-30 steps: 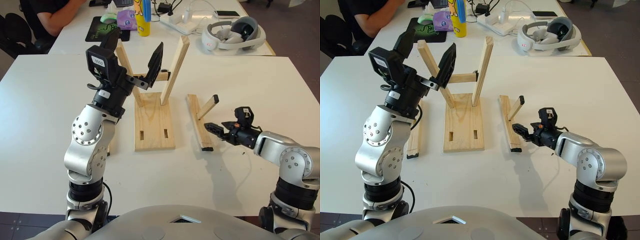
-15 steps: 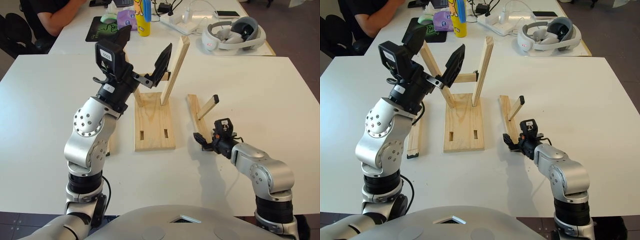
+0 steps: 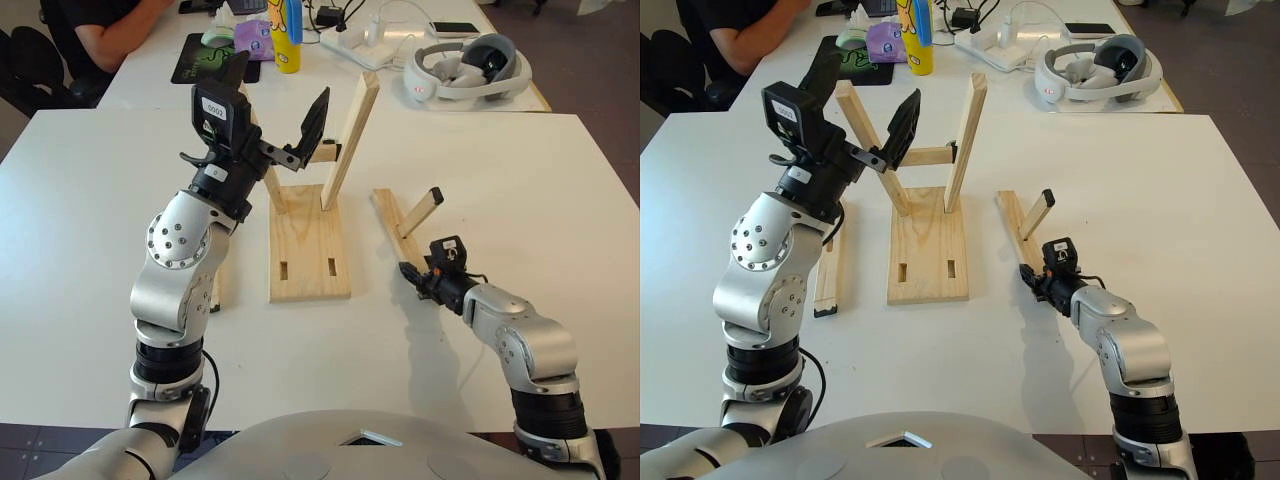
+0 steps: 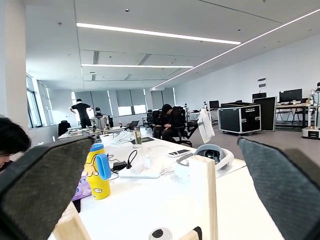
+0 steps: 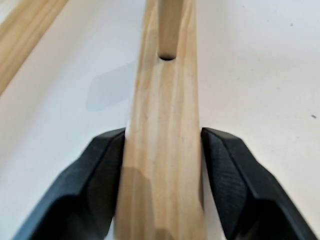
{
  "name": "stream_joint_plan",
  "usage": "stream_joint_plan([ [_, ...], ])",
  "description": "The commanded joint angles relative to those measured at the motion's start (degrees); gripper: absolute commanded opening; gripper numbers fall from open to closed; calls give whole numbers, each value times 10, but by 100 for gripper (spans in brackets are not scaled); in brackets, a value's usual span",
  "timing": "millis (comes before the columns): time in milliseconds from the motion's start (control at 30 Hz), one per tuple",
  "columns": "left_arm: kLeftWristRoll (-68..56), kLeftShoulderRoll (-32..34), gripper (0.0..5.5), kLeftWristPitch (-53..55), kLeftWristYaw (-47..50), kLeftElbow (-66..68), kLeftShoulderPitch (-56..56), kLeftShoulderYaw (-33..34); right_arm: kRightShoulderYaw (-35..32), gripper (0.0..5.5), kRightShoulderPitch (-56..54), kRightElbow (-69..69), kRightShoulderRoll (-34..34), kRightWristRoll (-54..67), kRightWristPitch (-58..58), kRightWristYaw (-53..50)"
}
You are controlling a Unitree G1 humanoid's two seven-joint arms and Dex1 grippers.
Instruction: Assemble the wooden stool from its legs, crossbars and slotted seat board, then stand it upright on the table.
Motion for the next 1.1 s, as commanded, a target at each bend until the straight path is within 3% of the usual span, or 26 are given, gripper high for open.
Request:
stream_joint_plan([
  [33,22,0,540,28,27,24,1,13,-43,207,-30,35,-3,22,-20,31],
  [300,4,-46,540,49,72,46,-23,47,-146,207,-217,145,-42,86,-92,116],
  [433,-136,-72,540,98,30,34,-38,99,-207,207,-317,175,-44,187,-92,176],
  [600,-312,-69,540,137,5,40,-71,174,-253,207,-378,161,-70,374,16,245],
  [833,-499,-29,540,226,-21,68,-102,192,-230,207,-370,147,-136,514,134,324],
  [1100,-744,31,540,309,-7,122,-127,197,-198,207,-359,164,-190,548,173,414],
])
